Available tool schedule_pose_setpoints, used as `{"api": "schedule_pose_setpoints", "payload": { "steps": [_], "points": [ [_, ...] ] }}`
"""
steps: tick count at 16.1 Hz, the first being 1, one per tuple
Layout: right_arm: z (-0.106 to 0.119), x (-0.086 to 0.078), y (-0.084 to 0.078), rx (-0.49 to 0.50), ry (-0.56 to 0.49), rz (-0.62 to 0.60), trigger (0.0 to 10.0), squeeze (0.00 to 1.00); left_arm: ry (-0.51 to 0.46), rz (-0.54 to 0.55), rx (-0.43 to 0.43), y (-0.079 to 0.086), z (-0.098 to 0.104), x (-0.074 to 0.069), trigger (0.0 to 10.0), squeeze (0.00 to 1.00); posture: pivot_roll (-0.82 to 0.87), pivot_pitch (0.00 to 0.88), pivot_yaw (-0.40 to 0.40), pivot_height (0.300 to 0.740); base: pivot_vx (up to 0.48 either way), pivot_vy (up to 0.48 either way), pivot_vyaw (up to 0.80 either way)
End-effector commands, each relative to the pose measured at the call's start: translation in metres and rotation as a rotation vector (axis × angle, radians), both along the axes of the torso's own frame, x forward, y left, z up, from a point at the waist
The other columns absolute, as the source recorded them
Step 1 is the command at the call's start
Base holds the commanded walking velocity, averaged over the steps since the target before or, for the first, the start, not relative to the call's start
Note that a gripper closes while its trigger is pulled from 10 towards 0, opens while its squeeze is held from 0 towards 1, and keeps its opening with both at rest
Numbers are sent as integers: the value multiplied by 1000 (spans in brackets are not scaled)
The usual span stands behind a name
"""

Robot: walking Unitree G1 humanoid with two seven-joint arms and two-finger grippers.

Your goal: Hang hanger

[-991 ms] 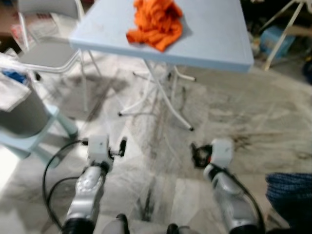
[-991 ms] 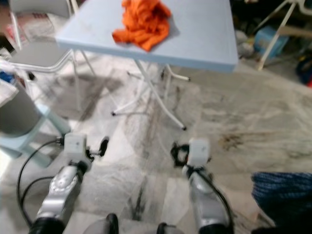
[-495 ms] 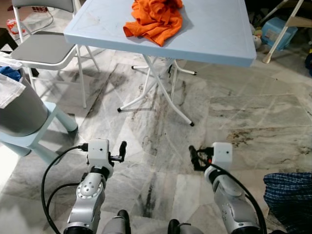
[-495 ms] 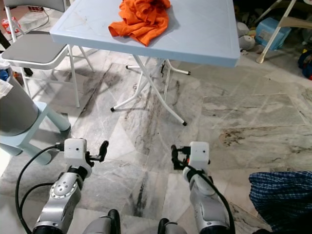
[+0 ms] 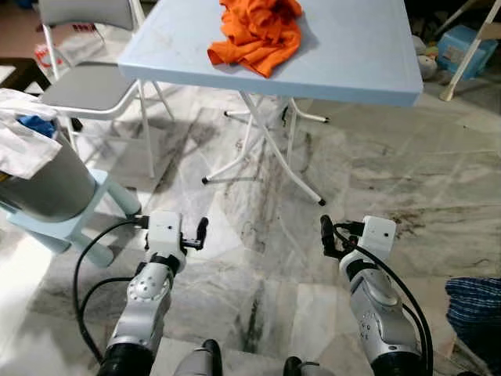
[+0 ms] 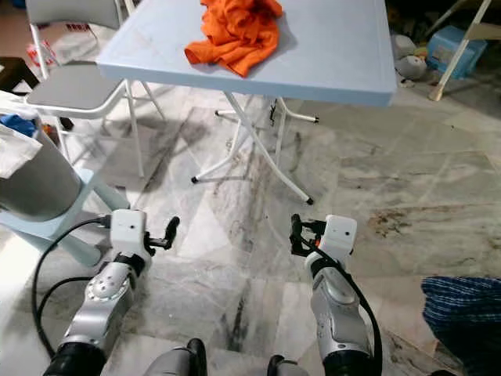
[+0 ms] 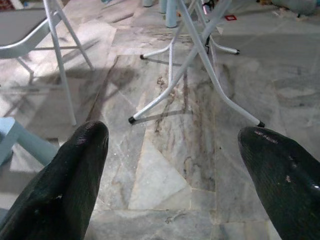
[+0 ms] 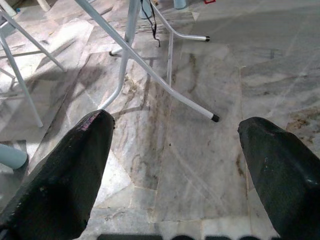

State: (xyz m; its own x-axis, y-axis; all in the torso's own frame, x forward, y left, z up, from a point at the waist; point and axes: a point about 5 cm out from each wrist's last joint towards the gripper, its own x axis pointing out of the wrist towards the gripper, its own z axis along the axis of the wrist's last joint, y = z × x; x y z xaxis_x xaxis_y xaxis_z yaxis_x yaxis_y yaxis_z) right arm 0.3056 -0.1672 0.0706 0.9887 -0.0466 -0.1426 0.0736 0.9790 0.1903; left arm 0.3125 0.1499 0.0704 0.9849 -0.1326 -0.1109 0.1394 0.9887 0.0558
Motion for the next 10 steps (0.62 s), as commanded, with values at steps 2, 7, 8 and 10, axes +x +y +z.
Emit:
{"api": "schedule_pose_setpoints", "payload": {
  "steps": [2, 7, 8, 10],
  "points": [
    [-8, -7, -9, -7, 30, -3, 10000, 0, 14, -17, 12, -5, -4, 4, 10000, 0, 78, 127, 68, 740, 0, 0, 0],
    [-21, -18, -7, -81, 115, 85, 10000, 0, 51, 3, 13, -7, -21, 0, 10000, 0, 20, 91, -8, 740, 0, 0, 0],
    [-21, -18, -5, -106, 113, 116, 10000, 0, 51, 2, 17, -9, -23, -1, 10000, 0, 27, 93, -7, 740, 0, 0, 0],
    [-20, -10, -2, -128, 112, 150, 10000, 0, 53, 10, 19, -12, -26, 0, 10000, 0, 17, 104, 4, 740, 0, 0, 0]
  ]
}}
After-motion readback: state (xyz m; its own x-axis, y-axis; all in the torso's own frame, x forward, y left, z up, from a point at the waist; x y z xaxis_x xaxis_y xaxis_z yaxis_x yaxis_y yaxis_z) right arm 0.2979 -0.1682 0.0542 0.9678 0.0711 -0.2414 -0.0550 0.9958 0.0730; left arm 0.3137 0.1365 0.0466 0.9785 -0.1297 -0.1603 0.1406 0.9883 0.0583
